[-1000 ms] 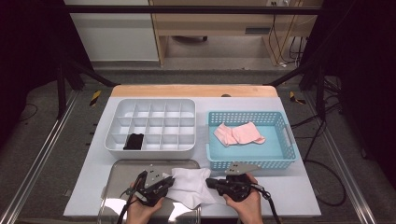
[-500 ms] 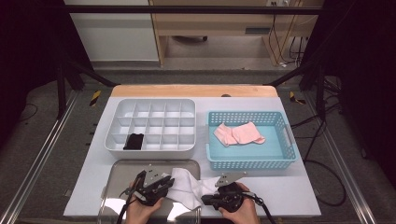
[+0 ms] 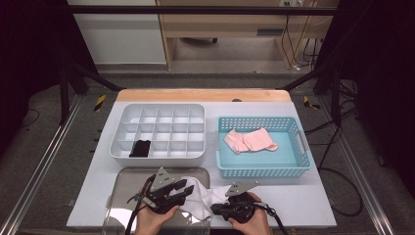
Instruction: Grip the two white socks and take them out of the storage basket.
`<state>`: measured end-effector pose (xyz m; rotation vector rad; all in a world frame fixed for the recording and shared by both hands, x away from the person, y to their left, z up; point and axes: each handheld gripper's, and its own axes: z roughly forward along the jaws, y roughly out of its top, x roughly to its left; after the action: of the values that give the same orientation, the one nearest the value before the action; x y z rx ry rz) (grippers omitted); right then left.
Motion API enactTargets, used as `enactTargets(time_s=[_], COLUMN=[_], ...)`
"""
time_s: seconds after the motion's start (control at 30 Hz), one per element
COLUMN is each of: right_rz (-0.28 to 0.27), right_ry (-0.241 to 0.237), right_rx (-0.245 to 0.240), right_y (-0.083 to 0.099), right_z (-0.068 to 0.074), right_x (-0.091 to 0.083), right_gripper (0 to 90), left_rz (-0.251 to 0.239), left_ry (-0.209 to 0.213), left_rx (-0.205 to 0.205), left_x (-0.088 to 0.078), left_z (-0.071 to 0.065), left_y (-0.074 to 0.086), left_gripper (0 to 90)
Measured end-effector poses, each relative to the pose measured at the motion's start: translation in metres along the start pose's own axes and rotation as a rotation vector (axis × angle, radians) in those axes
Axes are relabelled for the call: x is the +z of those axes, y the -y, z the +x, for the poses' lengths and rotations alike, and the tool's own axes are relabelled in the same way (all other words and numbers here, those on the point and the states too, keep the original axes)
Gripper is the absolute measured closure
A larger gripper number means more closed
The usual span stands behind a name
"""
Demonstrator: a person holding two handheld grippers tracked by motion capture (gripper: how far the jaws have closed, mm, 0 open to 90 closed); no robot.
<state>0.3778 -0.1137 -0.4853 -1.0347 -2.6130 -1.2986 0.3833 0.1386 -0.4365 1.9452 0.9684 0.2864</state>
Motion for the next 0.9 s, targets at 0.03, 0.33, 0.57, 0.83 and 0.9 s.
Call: enactTargets(time_s=[0.03,0.33,0.57,0.83,0.9], right_rz=[-0.008,-0.046,-0.043,-0.046,-0.068], right_ry=[0.002,0.015,0.017,0.011,0.011], right_rx=[0.004,-0.021,-0.024,-0.009,-0.002], right_y=[0.001,0.008,0.008,0.004,0.003], right_z=[0.001,0.002,0.003,0.004,0.003], right_x=[0.0,-0.001,-0.001,-0.006,-0.012], right_gripper=[85.2,86.5,86.4,84.2,83.7], left_rz=[0.004,0.055,0.116,0.086,0.061], left_ry=[0.005,0.004,0.002,0.043,0.062], left_rx=[-0.008,-0.027,-0.056,-0.039,-0.024], left_x=[0.003,0.028,0.044,0.04,0.034], left_z=[-0.002,-0.017,-0.017,-0.016,-0.017], left_y=[-0.002,-0.002,0.006,0.006,0.002], left_gripper=[61.2,56.9,67.5,87.5,87.6])
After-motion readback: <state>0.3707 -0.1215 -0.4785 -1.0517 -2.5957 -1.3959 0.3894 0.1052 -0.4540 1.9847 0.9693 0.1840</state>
